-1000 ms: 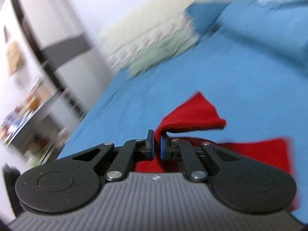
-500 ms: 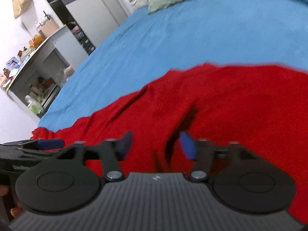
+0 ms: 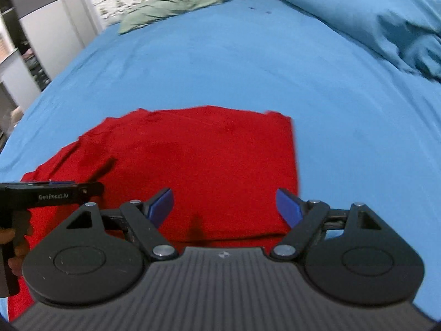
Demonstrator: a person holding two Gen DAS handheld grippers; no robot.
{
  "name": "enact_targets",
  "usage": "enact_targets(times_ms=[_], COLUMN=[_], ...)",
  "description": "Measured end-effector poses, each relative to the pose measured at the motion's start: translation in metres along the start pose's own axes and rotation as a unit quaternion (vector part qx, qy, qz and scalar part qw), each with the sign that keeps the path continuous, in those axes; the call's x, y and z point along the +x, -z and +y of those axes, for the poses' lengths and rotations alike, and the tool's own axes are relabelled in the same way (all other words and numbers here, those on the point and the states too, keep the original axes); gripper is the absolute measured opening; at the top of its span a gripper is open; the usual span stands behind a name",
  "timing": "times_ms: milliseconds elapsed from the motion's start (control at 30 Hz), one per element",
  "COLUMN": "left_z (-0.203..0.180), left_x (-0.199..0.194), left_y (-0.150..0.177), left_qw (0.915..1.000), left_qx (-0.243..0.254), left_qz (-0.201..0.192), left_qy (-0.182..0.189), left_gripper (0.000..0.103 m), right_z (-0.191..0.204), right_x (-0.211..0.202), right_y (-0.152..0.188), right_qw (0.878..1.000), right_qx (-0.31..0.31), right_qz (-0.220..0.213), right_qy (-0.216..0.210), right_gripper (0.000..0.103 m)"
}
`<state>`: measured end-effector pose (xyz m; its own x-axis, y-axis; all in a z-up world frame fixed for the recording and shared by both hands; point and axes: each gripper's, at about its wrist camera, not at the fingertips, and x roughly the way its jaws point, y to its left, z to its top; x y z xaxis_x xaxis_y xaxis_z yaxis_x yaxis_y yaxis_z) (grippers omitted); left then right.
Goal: Fold small clothes
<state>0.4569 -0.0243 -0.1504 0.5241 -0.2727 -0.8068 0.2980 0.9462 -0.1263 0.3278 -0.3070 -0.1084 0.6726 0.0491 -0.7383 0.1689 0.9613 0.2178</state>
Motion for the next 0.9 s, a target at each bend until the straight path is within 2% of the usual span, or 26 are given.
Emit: enact_targets(times_ms=[167, 233, 300, 400, 433, 467, 500, 533, 633, 733, 833, 900], left_z=[0.024, 0.033, 0.034, 0.032, 0.031, 0.032, 0.034, 0.037, 0.042, 0.051, 0.066, 0.074], left_x=[-0.02, -0.023, -0.021, -0.02, -0.017, -0.017, -0.018, -0.019, -0.038, -0.065, -0.079, -0.075], left_y=[0.014, 0.022, 0.027, 0.028, 0.025, 0.023, 0.022, 0.02, 0.013, 0.01, 0.019, 0.028], left_qw=[0.9979, 0.9969, 0.9969, 0.9962, 0.9955, 0.9948, 0.9939, 0.9928, 0.9892, 0.9841, 0.9781, 0.9782], left_qx=[-0.049, -0.074, -0.077, -0.081, -0.087, -0.093, -0.102, -0.111, -0.123, -0.12, -0.121, -0.12], left_qz=[-0.022, -0.021, -0.017, -0.033, -0.037, -0.04, -0.041, -0.044, -0.079, -0.115, -0.13, -0.122], left_qy=[-0.036, -0.019, -0.004, -0.001, -0.002, -0.006, -0.012, -0.013, -0.018, -0.062, -0.109, -0.117], left_gripper=[0.061, 0.06, 0.06, 0.059, 0.047, 0.023, 0.009, 0.004, 0.004, 0.004, 0.004, 0.004], right_z=[-0.015, -0.018, -0.019, -0.017, -0.018, -0.019, -0.018, -0.017, -0.013, -0.007, -0.006, -0.003], right_x=[-0.002, 0.0, 0.003, 0.008, 0.008, 0.008, 0.009, 0.01, 0.011, 0.019, 0.028, 0.032], right_y=[0.009, 0.008, 0.008, 0.008, 0.009, 0.01, 0.01, 0.01, 0.014, 0.019, 0.025, 0.028], right_qw=[0.999, 0.998, 0.998, 0.998, 0.998, 0.998, 0.998, 0.998, 0.999, 0.998, 0.997, 0.995], right_qx=[0.041, 0.051, 0.057, 0.055, 0.053, 0.05, 0.045, 0.039, 0.012, -0.016, -0.025, -0.044], right_qz=[-0.003, -0.004, -0.002, 0.007, 0.009, 0.011, 0.011, 0.012, 0.016, 0.029, 0.046, 0.05], right_qy=[0.014, 0.021, 0.025, 0.033, 0.035, 0.037, 0.038, 0.04, 0.049, 0.059, 0.062, 0.071], right_gripper=[0.097, 0.097, 0.097, 0.097, 0.097, 0.097, 0.097, 0.098, 0.1, 0.1, 0.1, 0.1])
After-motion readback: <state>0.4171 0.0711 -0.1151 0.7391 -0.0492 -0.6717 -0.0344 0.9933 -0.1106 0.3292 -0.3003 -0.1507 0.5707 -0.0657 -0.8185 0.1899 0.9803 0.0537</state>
